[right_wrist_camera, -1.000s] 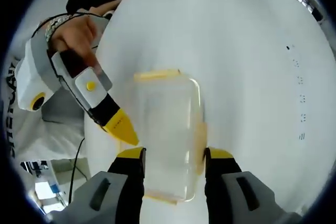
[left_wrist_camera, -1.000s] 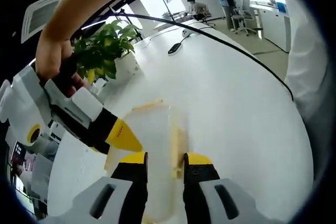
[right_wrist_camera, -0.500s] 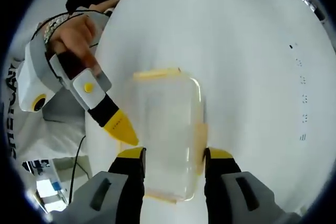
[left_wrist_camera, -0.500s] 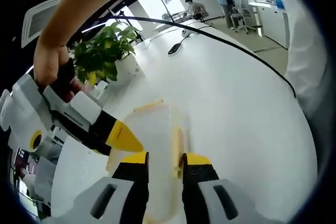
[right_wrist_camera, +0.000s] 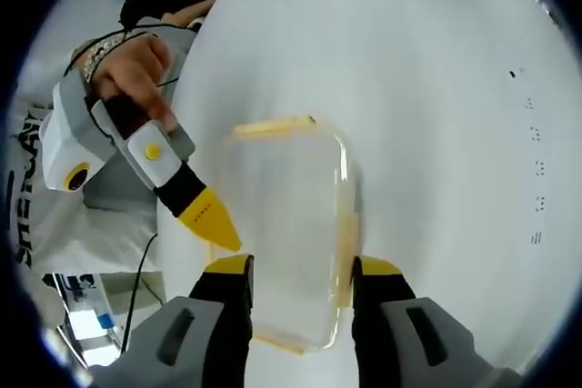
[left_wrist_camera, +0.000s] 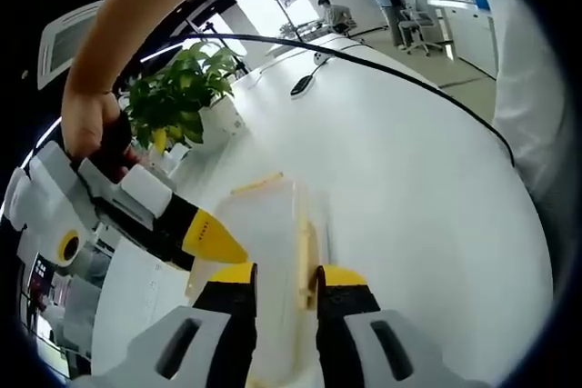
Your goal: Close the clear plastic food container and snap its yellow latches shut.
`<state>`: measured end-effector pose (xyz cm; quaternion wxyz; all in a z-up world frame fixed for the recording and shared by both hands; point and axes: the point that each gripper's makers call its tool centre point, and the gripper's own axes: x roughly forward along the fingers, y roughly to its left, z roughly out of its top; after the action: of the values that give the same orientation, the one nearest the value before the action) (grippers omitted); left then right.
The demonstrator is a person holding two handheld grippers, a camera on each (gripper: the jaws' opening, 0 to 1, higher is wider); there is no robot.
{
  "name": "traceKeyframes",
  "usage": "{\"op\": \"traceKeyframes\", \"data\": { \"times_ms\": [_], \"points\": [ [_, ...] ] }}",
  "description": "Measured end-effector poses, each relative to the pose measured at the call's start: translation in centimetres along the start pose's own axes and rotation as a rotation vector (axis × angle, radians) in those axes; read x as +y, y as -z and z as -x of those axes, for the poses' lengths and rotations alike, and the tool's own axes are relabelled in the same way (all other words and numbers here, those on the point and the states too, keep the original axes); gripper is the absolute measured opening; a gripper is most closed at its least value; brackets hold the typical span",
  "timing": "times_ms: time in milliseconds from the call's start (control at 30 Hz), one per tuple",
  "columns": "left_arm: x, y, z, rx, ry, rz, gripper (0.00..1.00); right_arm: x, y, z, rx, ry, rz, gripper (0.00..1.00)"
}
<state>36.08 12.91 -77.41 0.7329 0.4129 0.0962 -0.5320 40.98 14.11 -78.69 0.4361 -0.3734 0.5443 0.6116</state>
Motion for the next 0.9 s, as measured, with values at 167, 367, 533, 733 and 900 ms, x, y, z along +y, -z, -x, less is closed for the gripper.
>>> {"op": "traceKeyframes", "data": {
  "times_ms": [167, 367, 533, 733, 900],
  "points": [
    [0.0, -0.2, 0.1, -0.019, -0.019, 0.029, 0.19, 0.5, -0.1, 0.3, -0.002, 0.065, 0.043, 0.4],
    [-1.3, 0.9, 2.3, 0.034, 0.055, 0.023, 0.44, -0.4, 0.1, 1.5, -0.072, 0.236, 0.05, 0.52],
    [-0.4, 2.1, 5.1, 0.052, 0.082, 0.14, 0.63, 2.2, 0.2, 2.4, -0.153, 0.217, 0.079, 0.62],
    [2.0, 2.7, 5.7, 0.059, 0.038, 0.25, 0.97, 3.7, 0.7, 2.6, -0.25, 0.311, 0.141, 0.86],
    [3.6, 3.6, 5.1, 0.072, 0.033, 0.295, 0.99, 3.6, 2.4, 1.8, -0.302, 0.34, 0.115, 0.99]
  ]
}}
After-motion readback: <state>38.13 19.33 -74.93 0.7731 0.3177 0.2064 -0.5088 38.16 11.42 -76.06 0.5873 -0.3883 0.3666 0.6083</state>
